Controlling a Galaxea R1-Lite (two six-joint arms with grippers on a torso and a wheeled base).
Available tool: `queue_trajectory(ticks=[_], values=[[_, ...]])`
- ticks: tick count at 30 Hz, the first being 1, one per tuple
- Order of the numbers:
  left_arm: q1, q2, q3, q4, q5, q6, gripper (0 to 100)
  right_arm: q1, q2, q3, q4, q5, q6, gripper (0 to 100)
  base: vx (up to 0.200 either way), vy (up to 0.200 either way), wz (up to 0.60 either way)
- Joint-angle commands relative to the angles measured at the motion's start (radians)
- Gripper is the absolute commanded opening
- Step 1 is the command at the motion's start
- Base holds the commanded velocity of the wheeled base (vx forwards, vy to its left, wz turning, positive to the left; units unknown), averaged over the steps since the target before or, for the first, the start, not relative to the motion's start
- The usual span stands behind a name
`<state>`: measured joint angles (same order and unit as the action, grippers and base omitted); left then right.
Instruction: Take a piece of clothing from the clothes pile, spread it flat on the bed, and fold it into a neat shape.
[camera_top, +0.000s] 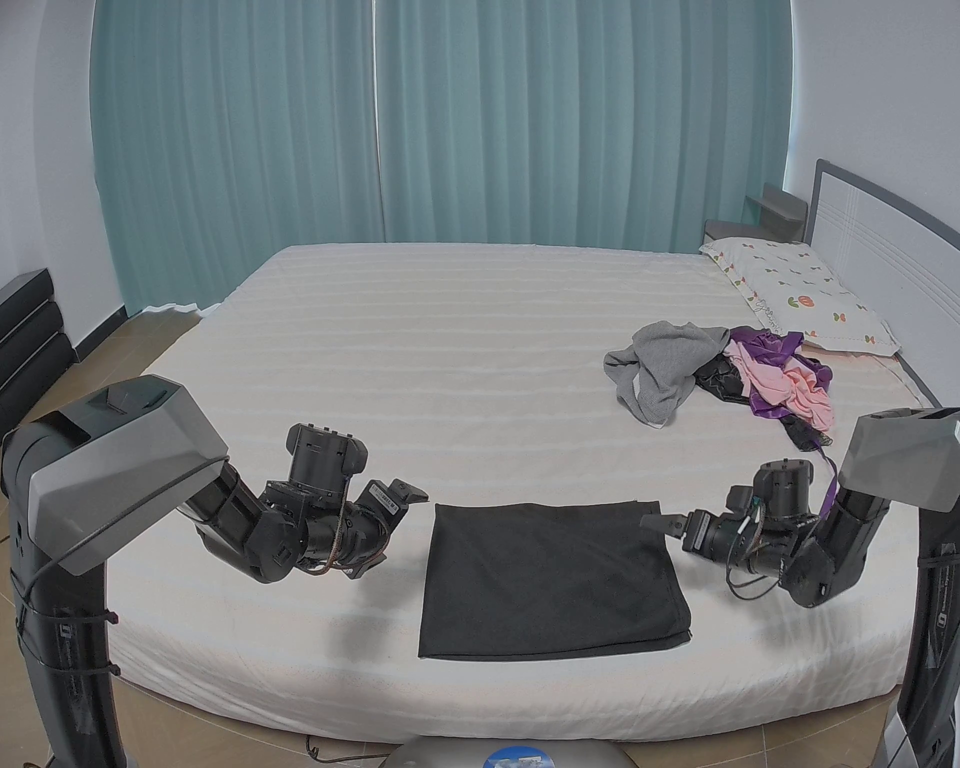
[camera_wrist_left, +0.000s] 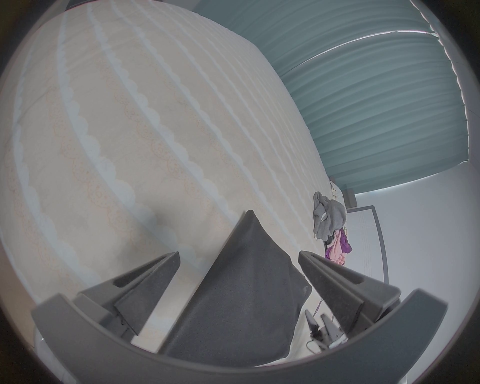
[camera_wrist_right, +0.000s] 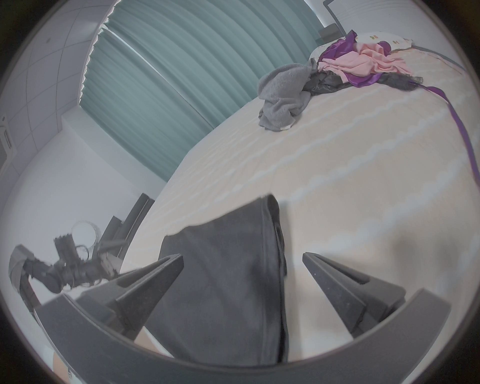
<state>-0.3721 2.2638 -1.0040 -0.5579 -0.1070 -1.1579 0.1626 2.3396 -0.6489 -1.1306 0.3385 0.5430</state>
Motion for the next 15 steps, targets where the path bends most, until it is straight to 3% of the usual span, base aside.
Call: queue_trajectory(ticks=[1,4,13,14,15], values=[[-0.001,-0.003,0.008,-0.002,0.0,0.0,100,0.011,0.089,-0.264,0.167,-0.03,0.069,100,0.0,0.0,0.0],[-0.001,-0.003,0.013,-0.002,0.0,0.001,100,0.02,0.112,-0.362,0.25,-0.033,0.089,100,0.0,0.0,0.0],[-0.002,-0.003,0.013,-0.002,0.001,0.003,100,0.026,0.136,-0.445,0.298,-0.046,0.089,100,0.0,0.0,0.0],[-0.002,-0.003,0.013,-0.002,0.001,0.003,100,0.025,0.138,-0.452,0.305,-0.047,0.089,0,0.0,0.0,0.0],[-0.002,-0.003,0.013,-0.002,0.0,0.003,100,0.025,0.138,-0.454,0.307,-0.047,0.089,0,0.0,0.0,0.0]])
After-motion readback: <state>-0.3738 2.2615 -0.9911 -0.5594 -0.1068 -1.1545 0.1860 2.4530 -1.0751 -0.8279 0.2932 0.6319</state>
